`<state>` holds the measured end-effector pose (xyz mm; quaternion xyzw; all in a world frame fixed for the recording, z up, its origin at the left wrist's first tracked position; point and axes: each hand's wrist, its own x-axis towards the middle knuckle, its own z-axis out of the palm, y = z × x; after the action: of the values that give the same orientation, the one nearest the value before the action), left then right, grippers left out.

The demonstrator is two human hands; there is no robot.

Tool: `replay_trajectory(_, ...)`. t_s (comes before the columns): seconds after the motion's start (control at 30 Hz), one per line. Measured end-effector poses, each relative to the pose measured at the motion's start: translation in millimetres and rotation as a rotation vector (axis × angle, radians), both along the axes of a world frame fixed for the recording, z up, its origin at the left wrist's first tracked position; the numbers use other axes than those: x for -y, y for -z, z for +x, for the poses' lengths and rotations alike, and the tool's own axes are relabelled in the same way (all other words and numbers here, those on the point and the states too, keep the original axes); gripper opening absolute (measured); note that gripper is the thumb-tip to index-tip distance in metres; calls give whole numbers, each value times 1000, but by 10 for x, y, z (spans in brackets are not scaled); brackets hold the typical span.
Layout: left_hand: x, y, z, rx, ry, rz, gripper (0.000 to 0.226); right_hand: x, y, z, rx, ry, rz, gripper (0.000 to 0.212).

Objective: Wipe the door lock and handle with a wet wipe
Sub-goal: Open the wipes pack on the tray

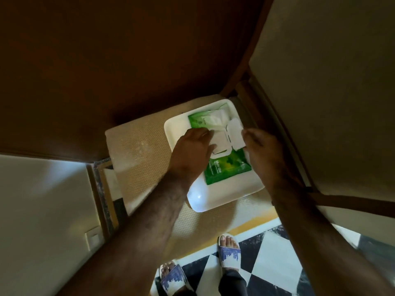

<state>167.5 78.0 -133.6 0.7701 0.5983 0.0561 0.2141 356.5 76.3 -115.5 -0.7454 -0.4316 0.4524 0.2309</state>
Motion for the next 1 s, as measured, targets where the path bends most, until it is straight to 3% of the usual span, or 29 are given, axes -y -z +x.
replay_trajectory(0.13,-132,97,194,-290,89,-23,51,7,-54,-1,29,-56,37,39)
replay_trajectory(0.23,-133,105,285,-319,6,-16,46,21,-44,9,47,-75,51,39)
replay_trajectory(0.3,-149,105,319,-189,-156,-57,41,28,-70,0,44,-84,57,40)
replay_trajectory(0.47,-268,13,257,342,-621,-365,18,31,-129,-100,55,-121,98,37)
replay_trajectory(0.53,-252,-41,130,551,-809,-340,19,49,-138,-162,82,-177,144,35)
replay_trajectory(0.67,-82,-216,-243,1205,-1127,-194,35,131,-87,-342,192,-401,217,37)
replay_trajectory(0.73,15,-251,-382,1269,-1121,-134,39,156,-10,-427,353,-562,151,42)
replay_trajectory(0.83,127,-294,-515,1291,-1074,-170,27,239,62,-499,619,-711,109,44)
replay_trajectory(1.0,295,-369,-645,1390,-1045,-227,14,305,-4,-704,796,-771,42,53)
